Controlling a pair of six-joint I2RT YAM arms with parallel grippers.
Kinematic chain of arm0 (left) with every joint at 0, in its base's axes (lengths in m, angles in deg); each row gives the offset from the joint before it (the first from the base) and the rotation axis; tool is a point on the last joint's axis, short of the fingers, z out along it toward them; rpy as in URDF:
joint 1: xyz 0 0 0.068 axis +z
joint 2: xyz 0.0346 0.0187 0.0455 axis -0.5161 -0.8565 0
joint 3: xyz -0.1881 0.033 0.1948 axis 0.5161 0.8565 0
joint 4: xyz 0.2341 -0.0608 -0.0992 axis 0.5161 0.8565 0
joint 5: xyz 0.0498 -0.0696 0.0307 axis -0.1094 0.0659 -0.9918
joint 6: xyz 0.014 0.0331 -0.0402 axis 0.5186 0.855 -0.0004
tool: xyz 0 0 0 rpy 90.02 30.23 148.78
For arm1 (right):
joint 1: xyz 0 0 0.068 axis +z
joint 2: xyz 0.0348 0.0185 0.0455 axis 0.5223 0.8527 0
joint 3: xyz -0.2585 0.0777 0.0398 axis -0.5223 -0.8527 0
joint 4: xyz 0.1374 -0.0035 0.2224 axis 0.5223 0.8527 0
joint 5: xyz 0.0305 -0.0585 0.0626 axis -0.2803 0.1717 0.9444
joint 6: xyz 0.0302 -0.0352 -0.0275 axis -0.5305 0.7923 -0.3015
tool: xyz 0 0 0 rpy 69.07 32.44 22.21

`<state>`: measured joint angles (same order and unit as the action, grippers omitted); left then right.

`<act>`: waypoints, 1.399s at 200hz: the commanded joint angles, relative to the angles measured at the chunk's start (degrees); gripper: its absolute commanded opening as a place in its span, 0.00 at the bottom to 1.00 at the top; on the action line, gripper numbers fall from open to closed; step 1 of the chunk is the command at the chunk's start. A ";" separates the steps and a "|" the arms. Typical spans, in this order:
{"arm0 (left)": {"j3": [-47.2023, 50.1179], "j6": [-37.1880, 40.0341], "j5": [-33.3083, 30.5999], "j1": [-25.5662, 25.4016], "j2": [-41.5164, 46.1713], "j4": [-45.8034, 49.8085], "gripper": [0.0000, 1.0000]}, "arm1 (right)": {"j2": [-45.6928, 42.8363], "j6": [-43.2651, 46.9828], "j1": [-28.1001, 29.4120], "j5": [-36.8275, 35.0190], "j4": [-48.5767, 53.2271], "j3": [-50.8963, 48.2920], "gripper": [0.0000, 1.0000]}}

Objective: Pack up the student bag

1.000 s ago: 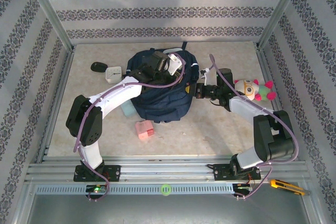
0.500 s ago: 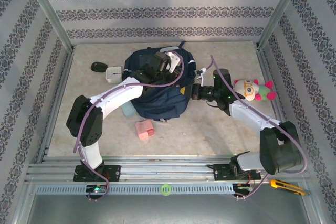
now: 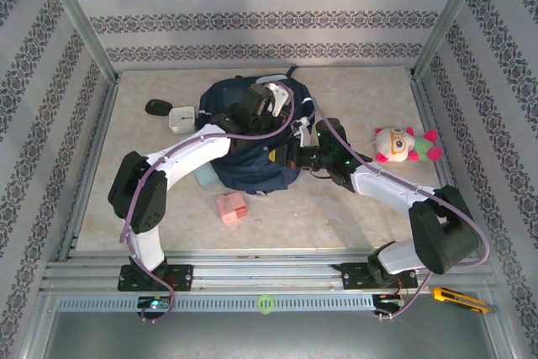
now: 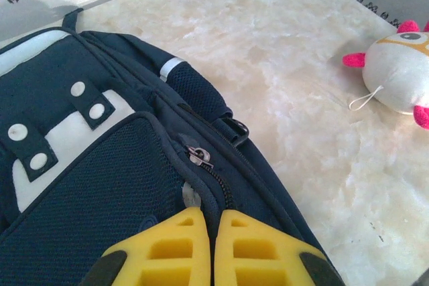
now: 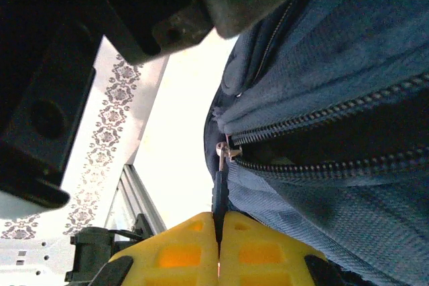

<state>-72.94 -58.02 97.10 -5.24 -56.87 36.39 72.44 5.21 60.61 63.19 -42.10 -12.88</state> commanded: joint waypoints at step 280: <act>28.29 -11.76 2.00 1.99 27.61 -5.70 0.47 | -0.58 -29.17 -8.46 -13.21 -20.16 -4.64 0.00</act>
<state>-49.88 -57.93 105.93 -1.96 -32.46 22.78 72.92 -25.74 51.26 52.94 -58.53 -17.78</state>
